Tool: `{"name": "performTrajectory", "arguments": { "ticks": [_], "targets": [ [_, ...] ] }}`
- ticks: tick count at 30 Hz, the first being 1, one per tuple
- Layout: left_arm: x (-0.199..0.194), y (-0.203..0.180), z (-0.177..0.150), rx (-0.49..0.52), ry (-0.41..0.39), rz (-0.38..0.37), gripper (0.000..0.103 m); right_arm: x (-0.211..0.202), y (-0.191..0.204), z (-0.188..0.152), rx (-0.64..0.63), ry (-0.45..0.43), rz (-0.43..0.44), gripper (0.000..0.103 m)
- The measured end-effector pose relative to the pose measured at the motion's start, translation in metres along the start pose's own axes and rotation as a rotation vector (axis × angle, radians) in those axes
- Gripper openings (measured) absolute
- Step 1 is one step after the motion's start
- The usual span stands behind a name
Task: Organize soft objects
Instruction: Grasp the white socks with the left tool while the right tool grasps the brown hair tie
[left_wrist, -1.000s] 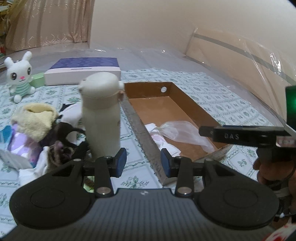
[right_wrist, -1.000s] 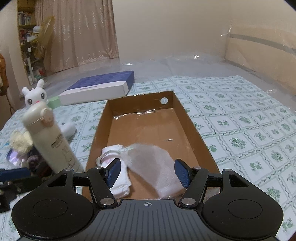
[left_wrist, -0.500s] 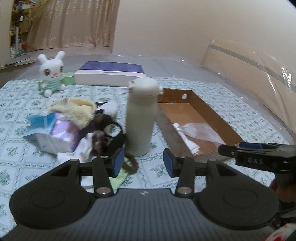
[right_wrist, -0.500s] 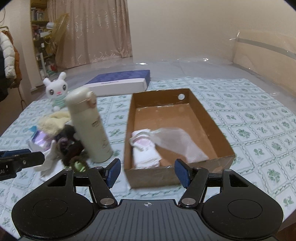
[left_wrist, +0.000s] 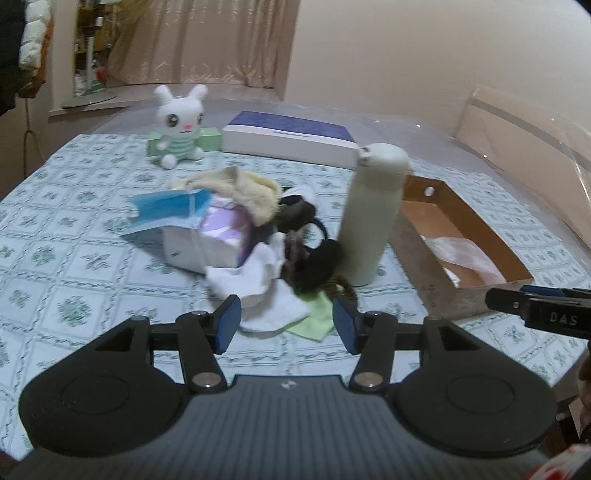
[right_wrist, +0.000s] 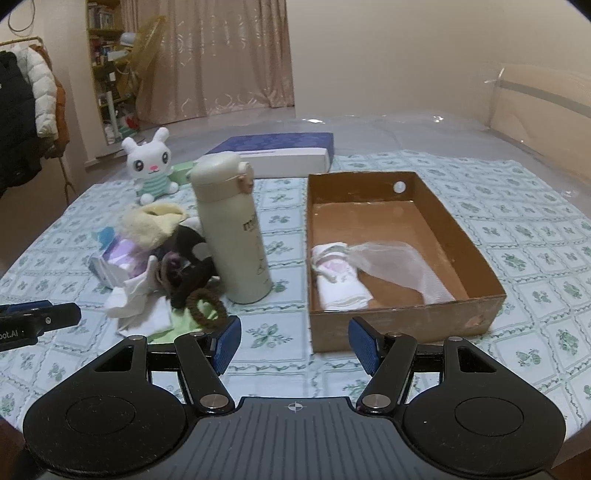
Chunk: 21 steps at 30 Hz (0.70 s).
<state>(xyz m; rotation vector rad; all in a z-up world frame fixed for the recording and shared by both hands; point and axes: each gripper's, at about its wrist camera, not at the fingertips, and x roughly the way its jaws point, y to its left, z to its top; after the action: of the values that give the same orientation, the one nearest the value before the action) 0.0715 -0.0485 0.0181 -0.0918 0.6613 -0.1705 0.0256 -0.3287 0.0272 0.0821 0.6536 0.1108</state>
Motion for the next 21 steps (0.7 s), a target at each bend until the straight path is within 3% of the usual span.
{"name": "performTrajectory", "arguments": {
  "ticks": [21],
  "targets": [
    [-0.018, 0.074, -0.009, -0.081, -0.022, 0.156, 0.063, 0.024, 0.056, -0.001, -0.066, 0.026, 0.1, 0.064]
  ]
}}
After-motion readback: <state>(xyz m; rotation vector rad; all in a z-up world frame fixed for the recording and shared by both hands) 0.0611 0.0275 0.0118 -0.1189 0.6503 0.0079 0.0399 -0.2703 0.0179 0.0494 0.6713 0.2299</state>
